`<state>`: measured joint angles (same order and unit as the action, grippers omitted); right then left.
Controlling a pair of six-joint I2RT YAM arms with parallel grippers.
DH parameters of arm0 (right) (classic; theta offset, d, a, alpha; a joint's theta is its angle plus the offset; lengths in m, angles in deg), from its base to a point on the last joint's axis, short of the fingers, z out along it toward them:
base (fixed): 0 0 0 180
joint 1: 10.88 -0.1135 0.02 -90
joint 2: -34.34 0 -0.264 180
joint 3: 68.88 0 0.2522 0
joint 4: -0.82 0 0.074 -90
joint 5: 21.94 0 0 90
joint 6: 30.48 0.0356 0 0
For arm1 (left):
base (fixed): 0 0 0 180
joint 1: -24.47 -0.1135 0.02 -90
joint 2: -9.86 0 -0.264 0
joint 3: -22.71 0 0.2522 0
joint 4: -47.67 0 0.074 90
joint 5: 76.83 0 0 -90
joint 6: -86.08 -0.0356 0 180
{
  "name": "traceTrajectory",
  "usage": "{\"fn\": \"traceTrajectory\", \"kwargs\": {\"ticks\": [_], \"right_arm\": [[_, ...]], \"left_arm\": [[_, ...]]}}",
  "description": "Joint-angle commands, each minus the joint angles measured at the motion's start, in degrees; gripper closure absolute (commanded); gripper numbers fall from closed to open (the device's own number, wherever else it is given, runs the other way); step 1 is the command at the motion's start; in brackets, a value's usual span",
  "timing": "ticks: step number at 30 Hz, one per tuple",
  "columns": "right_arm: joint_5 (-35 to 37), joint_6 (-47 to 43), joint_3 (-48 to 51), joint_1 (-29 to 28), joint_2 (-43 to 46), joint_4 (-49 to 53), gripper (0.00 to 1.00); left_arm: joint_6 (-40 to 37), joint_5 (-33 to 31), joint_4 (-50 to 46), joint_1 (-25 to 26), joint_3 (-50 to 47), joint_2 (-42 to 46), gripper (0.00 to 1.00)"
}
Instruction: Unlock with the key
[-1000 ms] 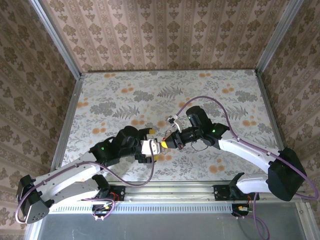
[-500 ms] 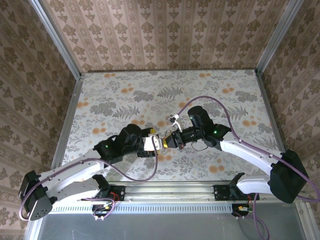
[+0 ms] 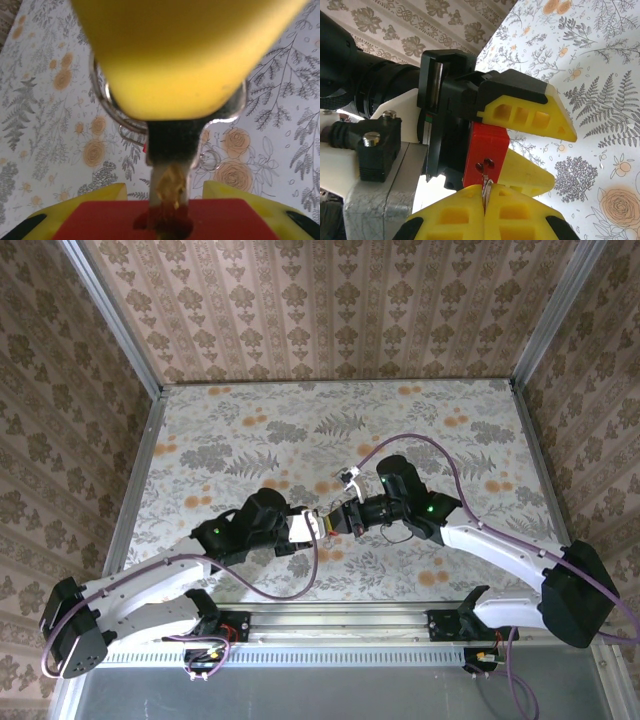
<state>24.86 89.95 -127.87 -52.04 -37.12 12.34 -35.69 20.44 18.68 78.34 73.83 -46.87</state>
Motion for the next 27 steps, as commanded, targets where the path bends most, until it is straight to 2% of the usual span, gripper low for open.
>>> {"fn": "traceTrajectory", "kwargs": {"ticks": [1, 5, 9, 11, 14, 16, 19, 23, 25, 27], "right_arm": [[-2.58, -1.14, 0.97, -4.38, 0.61, -2.87, 1.0], [-1.3, -5.27, -1.04, -4.88, 1.06, 2.4, 1.0], [2.35, -8.53, -6.74, -7.65, 1.38, 10.6, 1.0], [3.12, -7.24, -7.41, -9.39, 1.56, 10.35, 1.0], [8.21, -6.14, -7.69, -13.02, 1.5, 11.55, 1.0], [9.7, -2.93, -6.86, -14.51, 1.24, 9.39, 1.0], [7.09, 5.66, -3.59, -14.71, 2.05, -1.13, 1.0], [4.0, 11.81, -3.15, -14.64, 2.82, -7.61, 1.0], [1.86, 14.02, -3.11, -14.57, 2.49, -9.09, 1.0], [-0.23, 13.48, -2.84, -14.56, 2.69, -8.23, 1.0]], "left_arm": [[5.97, 7.48, 8.72, -0.95, 2.55, 0.66, 1.0], [8.48, 9.93, 8.72, -1.03, 4.23, -0.99, 1.0], [12.56, 5.85, 9.25, -0.34, 6.46, -4.21, 1.0], [14.86, 4.91, 9.25, -0.11, 8.47, -6.0, 1.0], [16.92, 2.33, 10.21, 0.74, 10.56, -7.34, 1.0], [17.41, 1.89, 12.01, 1.15, 10.63, -7.39, 1.0], [16.6, 0.34, 10.95, 2.57, 11.93, -9.37, 1.0], [17.97, -2.08, 10.51, 3.27, 12.62, -11.64, 1.0], [19.65, -0.64, 13.45, 2.52, 11.19, -10.81, 1.0], [22.62, 3.98, 17.52, 0.07, 9.0, -8.75, 1.0]]}}
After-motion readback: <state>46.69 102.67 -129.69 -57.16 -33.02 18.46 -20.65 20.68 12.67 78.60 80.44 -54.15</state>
